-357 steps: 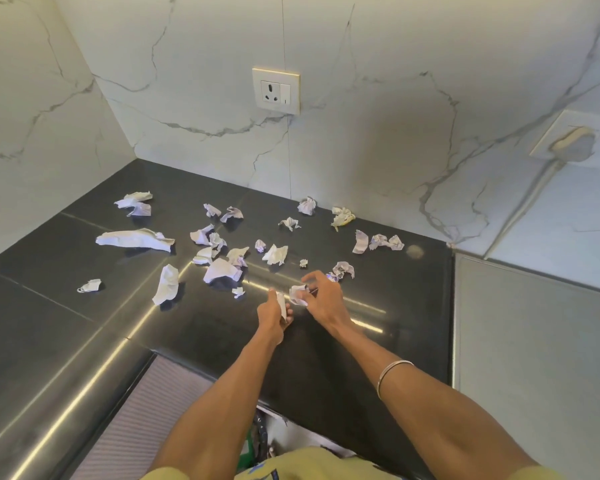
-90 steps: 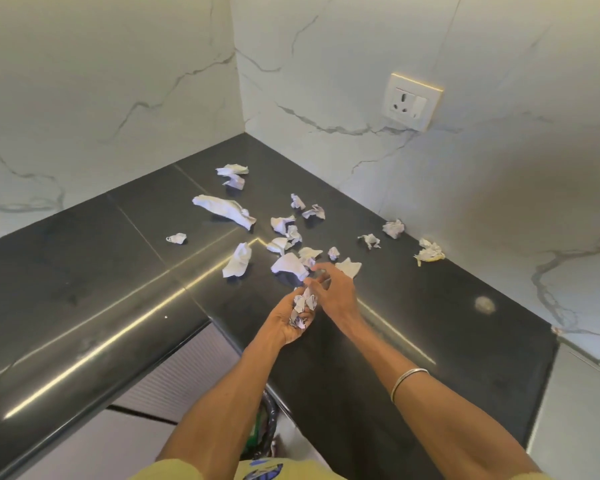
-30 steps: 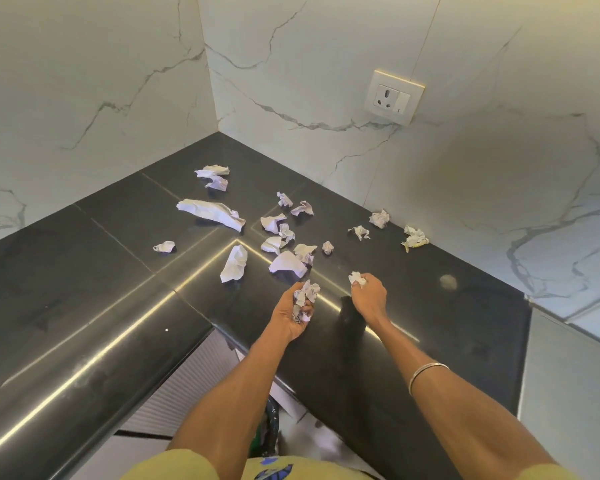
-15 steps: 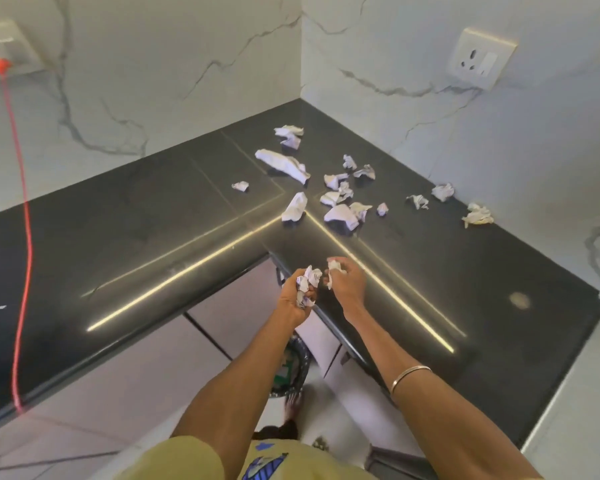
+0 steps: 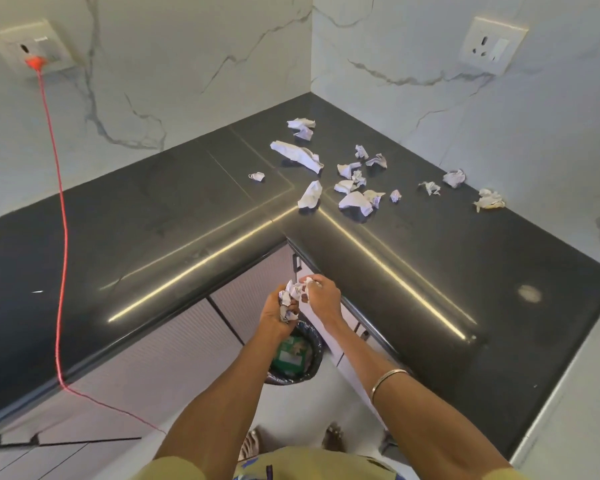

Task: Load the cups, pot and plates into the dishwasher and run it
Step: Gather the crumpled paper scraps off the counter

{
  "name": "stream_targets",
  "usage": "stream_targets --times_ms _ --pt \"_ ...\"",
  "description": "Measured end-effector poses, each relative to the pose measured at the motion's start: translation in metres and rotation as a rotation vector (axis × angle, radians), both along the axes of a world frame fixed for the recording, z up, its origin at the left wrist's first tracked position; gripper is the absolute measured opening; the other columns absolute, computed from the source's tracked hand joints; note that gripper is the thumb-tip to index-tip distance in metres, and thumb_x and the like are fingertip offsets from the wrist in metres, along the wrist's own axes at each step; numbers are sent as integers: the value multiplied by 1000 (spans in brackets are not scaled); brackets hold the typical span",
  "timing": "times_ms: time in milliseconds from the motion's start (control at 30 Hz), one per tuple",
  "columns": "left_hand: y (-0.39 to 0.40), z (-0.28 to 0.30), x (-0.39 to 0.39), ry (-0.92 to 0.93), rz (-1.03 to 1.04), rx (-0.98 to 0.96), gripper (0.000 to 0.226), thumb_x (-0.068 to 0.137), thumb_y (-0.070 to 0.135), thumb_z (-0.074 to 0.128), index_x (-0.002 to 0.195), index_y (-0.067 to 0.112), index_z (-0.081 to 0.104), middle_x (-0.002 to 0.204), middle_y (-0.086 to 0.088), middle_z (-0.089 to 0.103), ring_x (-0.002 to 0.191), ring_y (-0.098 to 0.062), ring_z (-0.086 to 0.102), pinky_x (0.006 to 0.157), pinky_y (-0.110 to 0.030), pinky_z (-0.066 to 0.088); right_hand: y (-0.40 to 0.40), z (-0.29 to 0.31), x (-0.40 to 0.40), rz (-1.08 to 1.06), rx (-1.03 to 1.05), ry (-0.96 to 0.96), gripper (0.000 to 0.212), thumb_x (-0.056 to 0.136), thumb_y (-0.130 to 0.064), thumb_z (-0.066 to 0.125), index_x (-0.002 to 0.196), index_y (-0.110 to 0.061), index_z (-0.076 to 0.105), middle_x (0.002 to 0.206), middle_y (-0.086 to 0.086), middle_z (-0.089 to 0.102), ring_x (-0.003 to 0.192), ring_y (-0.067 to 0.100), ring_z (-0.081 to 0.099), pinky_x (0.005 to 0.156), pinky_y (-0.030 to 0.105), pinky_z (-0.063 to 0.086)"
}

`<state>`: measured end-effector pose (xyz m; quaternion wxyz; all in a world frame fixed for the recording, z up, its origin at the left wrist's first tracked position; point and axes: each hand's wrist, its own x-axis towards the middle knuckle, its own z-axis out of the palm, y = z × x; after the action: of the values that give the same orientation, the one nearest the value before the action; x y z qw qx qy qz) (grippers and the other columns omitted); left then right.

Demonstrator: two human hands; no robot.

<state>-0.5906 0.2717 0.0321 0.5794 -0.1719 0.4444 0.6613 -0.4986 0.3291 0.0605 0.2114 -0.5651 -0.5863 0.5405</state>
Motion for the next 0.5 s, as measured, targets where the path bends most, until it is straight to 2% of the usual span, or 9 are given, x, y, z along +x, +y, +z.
stream_targets --times_ms 133,267,500 --pt "-9 0 -15 13 -70 -29 22 94 19 58 85 2 67 59 -5 65 37 -10 54 35 -19 45 -17 -10 -17 -40 -2 -9 26 90 -20 47 93 -13 72 95 4 72 90 21 64 84 35 54" --pt "-16 -8 -27 8 -122 -97 26 98 18 52 79 4 63 52 -4 62 33 -8 50 32 -16 41 -31 -24 -27 -83 -55 -50 29 95 -23 44 99 -10 70 102 8 71 93 23 63 85 35 54" --pt "-16 -63 -39 7 -190 -231 27 98 18 49 77 7 61 46 0 56 31 -6 46 30 -13 35 -39 -73 -31 -217 -185 -76 31 95 -18 44 104 -9 72 103 7 70 89 21 60 75 25 46"
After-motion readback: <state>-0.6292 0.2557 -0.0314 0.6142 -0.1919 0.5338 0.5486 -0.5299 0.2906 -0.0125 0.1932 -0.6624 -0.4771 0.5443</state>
